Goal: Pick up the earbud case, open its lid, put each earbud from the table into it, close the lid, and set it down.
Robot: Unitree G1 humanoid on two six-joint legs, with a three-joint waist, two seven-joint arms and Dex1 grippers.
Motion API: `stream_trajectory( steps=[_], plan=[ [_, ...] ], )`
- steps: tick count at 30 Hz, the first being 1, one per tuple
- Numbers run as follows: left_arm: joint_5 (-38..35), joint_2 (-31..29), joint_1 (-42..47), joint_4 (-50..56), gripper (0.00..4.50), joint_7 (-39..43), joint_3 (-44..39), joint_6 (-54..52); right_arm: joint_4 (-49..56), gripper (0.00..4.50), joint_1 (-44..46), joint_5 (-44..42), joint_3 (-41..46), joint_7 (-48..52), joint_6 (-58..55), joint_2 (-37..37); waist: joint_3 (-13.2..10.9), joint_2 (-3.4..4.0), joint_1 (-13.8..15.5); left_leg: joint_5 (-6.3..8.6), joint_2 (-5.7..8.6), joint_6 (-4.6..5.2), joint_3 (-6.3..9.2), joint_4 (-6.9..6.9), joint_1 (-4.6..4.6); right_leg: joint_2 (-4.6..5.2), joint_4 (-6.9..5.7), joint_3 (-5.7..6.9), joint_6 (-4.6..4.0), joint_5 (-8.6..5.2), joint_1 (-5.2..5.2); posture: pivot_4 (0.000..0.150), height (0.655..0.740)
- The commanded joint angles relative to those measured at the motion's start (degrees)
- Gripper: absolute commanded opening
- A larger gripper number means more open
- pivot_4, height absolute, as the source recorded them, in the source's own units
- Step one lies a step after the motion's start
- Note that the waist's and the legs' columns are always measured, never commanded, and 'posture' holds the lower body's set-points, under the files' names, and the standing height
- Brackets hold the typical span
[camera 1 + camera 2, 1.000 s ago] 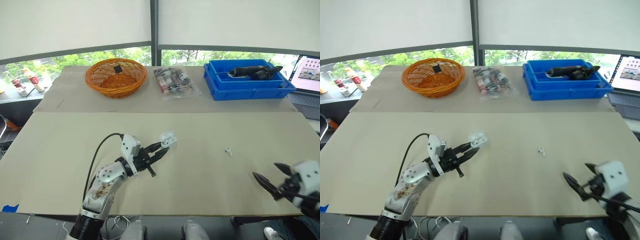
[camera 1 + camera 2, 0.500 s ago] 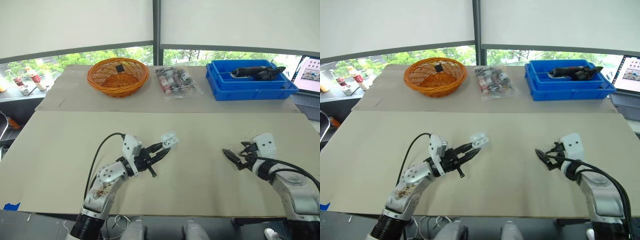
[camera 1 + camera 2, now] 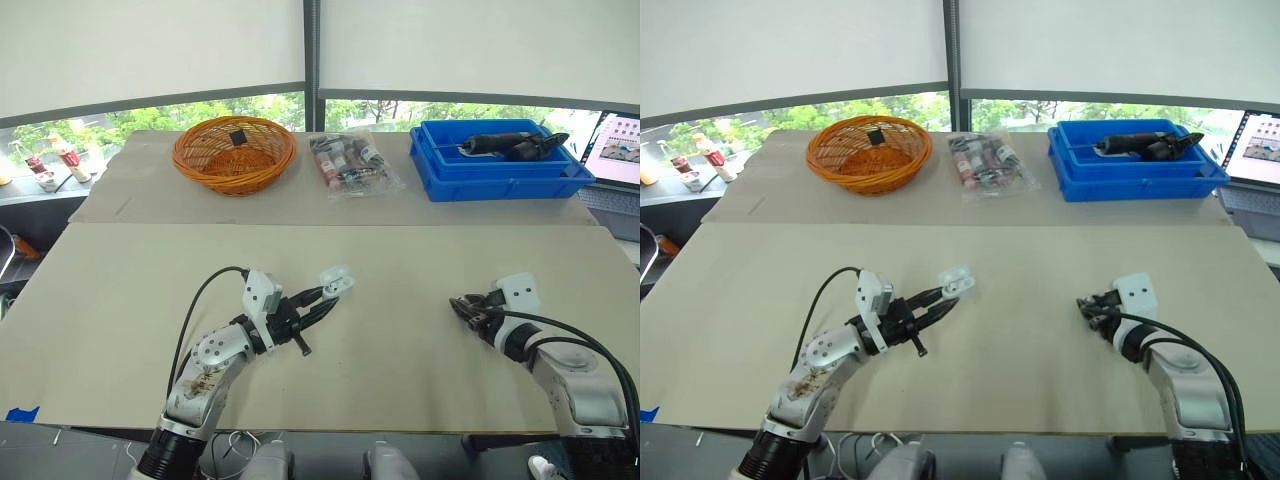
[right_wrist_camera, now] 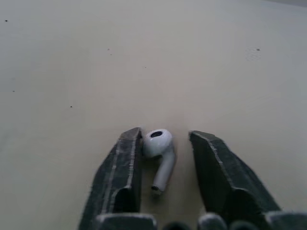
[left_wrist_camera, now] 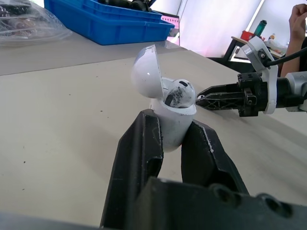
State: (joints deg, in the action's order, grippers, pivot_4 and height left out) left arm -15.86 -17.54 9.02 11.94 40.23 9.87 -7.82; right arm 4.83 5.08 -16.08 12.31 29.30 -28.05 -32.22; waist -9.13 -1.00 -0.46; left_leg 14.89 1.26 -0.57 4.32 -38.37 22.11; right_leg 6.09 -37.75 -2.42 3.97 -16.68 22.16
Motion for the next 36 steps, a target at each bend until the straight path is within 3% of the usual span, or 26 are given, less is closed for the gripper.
stream_trajectory(
  steps=[1, 7, 11, 16, 20, 26, 36],
  plan=[
    [-0.47, -0.09, 0.12, 2.95, 0.53, 0.03, -0.22, 0.55, 2.88, 0.32, -2.12, -0.83, -0.38, 1.54, -2.18, -0.95, 0.00, 0.00, -0.01, 0.00, 0.00, 0.00, 0.00, 0.00, 0.00, 0.00, 0.00, 0.00, 0.00, 0.00, 0.00, 0.150, 0.7400],
    [-0.68, -0.37, -1.16, 4.50, 0.53, -0.27, -0.20, -0.03, 10.48, 0.31, -6.01, -2.62, -2.02, 10.74, -1.58, -7.24, 0.00, 0.00, -0.09, 0.00, 0.00, 0.00, 0.03, 0.00, 0.02, 0.00, 0.03, -0.01, 0.00, 0.00, 0.01, 0.150, 0.7400],
    [-0.88, -0.80, -2.67, 6.52, 0.53, -0.67, -0.34, -1.05, 12.73, 0.31, -9.40, -2.43, -2.16, 23.41, 4.10, -16.76, -0.01, 0.03, -0.12, 0.00, 0.01, 0.01, 0.01, 0.01, 0.02, 0.00, 0.05, -0.01, 0.00, 0.00, 0.00, 0.150, 0.7400],
    [-1.01, -1.32, -5.56, 9.48, 0.53, -1.88, -0.60, -2.50, 7.55, 0.31, -12.26, -2.19, -0.81, 37.66, 12.33, -27.16, -0.02, 0.01, -0.16, 0.01, -0.01, 0.01, -0.07, 0.00, 0.00, 0.00, 0.10, 0.02, 0.01, 0.00, -0.07, 0.150, 0.7400],
    [-1.09, -1.82, -8.09, 12.33, 0.53, -2.59, -0.52, -3.75, 2.41, 0.31, -13.31, 2.25, -2.96, 47.21, 27.14, -33.37, -0.03, 0.00, -0.17, 0.01, -0.02, 0.02, -0.13, 0.00, 0.00, 0.00, 0.11, 0.00, 0.01, 0.00, -0.06, 0.150, 0.7400],
    [-0.99, -2.35, -10.14, 14.95, 0.53, -3.59, -0.40, -5.00, -5.69, 0.31, -6.87, 5.86, -8.99, 53.88, 39.64, -34.84, -0.04, -0.01, -0.24, 0.01, -0.05, 0.01, -0.18, 0.01, -0.03, -0.01, 0.12, 0.00, 0.01, 0.00, -0.08, 0.150, 0.7400],
    [-1.00, -2.68, -11.36, 16.98, 0.53, -4.70, -0.30, -6.22, -10.61, 0.31, 0.75, 8.14, -15.21, 56.77, 41.38, -34.25, -0.04, -0.01, 0.07, 0.01, -0.05, 0.01, -0.10, 0.00, -0.02, 0.01, 0.12, 0.00, 0.00, 0.00, -0.08, 0.150, 0.7400]
  ],
)
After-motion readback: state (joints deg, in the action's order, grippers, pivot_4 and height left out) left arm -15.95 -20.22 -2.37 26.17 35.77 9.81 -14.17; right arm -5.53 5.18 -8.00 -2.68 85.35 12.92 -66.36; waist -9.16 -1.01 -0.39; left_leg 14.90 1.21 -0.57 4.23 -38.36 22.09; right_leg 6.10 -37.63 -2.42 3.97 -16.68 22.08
